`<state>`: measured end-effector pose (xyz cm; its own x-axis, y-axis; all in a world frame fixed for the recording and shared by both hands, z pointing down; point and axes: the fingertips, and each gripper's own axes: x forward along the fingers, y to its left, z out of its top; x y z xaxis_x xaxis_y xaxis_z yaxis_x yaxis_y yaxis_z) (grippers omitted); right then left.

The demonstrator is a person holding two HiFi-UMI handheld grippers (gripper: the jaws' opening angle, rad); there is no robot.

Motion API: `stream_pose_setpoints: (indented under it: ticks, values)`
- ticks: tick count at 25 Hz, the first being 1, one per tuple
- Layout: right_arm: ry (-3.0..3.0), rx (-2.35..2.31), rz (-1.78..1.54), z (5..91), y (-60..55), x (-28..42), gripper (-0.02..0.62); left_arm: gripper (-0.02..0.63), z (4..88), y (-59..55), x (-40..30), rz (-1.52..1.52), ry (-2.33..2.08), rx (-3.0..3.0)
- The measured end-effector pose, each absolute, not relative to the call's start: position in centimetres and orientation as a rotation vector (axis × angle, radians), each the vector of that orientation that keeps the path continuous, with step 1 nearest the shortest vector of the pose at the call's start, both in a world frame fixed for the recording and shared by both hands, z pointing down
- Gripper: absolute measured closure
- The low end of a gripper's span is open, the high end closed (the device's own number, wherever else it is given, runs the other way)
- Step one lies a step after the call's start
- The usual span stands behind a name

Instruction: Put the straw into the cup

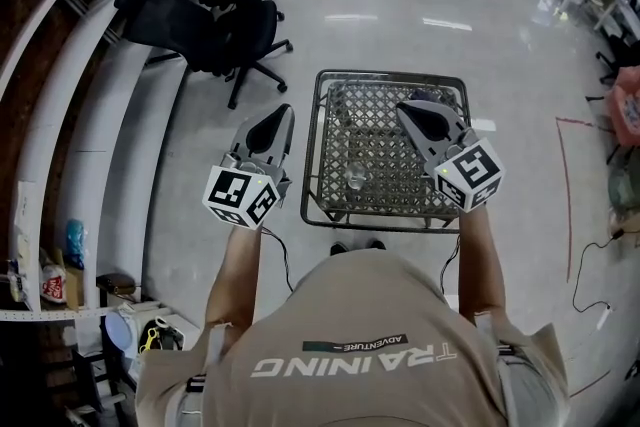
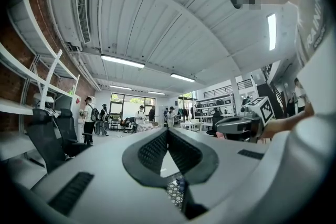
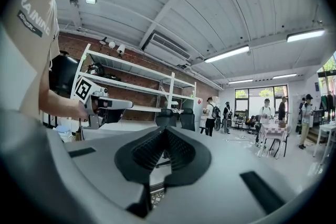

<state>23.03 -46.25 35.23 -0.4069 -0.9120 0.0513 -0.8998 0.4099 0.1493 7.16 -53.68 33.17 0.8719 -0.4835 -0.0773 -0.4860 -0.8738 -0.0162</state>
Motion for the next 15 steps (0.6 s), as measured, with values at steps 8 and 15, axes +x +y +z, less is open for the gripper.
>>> stream_pose_setpoints:
  ticks: [8, 15]
  values:
    - [-2.519, 1.621, -0.142, 35.8, -46.1, 23.1, 0.578, 0.589, 33.6, -53.9, 6.6, 0.12, 0.805, -3.025]
    - [-2.51, 1.631, -0.145, 36.0, -45.9, 23.4, 0.578, 0.589, 34.2, -54.4, 6.0, 0.093, 0.83, -3.007]
